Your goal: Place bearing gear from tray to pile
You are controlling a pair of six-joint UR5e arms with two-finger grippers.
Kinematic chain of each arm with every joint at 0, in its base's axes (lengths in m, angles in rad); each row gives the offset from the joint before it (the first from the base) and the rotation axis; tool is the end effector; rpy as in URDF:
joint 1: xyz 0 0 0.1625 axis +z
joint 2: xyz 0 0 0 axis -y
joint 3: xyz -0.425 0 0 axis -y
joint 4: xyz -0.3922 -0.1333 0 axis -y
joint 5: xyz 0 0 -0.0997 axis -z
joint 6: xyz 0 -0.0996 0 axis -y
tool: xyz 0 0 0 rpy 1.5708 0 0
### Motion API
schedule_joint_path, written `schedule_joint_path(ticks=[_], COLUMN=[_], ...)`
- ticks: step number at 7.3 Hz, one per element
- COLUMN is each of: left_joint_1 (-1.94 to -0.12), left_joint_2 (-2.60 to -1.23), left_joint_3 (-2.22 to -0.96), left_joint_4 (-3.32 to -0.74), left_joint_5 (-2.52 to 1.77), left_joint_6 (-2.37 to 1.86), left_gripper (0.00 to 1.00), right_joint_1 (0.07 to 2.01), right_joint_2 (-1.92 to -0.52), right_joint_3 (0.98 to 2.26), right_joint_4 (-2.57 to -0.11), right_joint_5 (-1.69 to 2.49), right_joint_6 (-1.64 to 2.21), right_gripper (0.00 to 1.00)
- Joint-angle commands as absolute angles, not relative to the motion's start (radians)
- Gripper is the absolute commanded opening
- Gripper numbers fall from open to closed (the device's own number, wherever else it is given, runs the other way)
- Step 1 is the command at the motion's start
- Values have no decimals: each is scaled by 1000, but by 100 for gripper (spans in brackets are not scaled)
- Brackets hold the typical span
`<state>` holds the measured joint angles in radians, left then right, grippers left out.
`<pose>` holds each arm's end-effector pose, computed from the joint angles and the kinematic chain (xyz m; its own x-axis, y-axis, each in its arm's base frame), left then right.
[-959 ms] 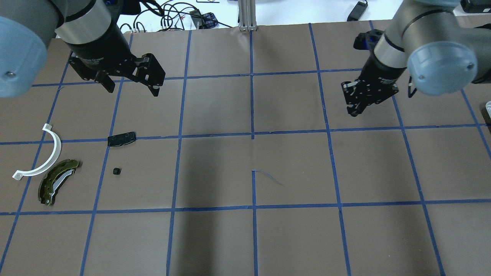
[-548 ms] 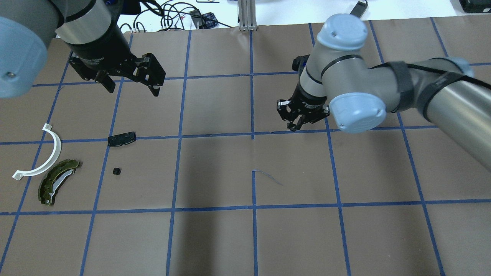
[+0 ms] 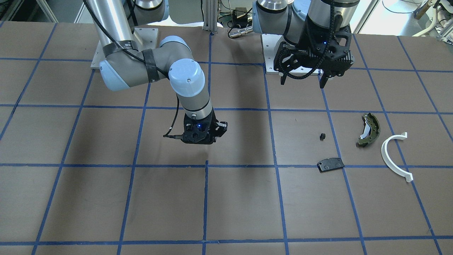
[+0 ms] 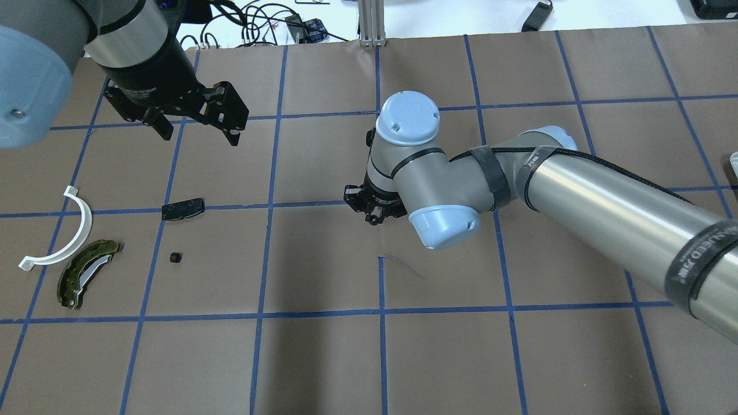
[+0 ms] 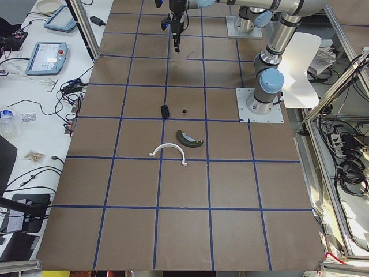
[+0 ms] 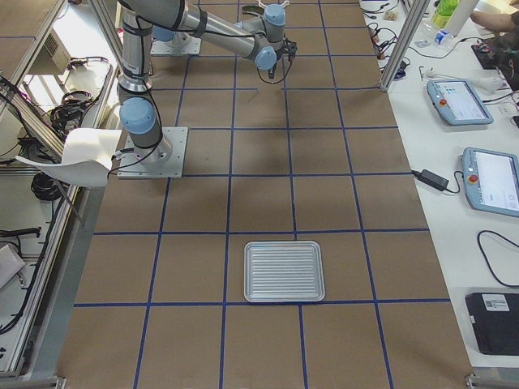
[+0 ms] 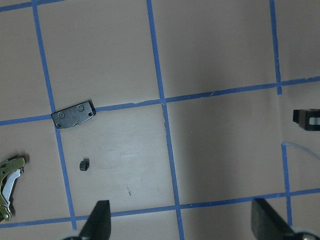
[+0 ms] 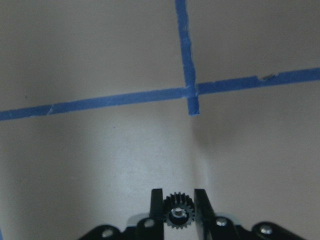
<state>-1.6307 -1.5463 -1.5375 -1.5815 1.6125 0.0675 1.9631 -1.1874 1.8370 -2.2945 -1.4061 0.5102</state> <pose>-0.1580 -0.4768 0.5153 -0.9912 0.1250 -0.0447 0.1269 0.9909 -0.0442 0.3592 -0.4769 0.2288 -0.9776 0.1111 -0.1788 0.1102 0.9938 0.0152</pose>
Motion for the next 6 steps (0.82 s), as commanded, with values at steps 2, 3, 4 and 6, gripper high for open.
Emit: schedule_joint_path(ticks=[2,3,4,6], left_joint_1=[-1634,-1632,-1629,-1629], left_joint_2=[-1548,-1548,-1552,-1572], left_joint_3=[-1537,-1542,-1542,-1546], left_joint_4=[-1580,-1578,-1578,-1575], left_joint_5=[1612,1612,1611,1609], left_joint_6=[63,61,63,64], left_gripper=[100,100,100,100], right_joint_1=[2029,2040,2043,2043], right_joint_2=[-1125,-1105,-1095,-1103], right_joint_3=[1829,1829,1830,1827], right_joint_4=[-2356,-2373,-2385,-2375], right_joint_5=[-1405,-1407,-1408,-1431], right_joint_6=[514,512,517,514], right_gripper=[0,0,38,100])
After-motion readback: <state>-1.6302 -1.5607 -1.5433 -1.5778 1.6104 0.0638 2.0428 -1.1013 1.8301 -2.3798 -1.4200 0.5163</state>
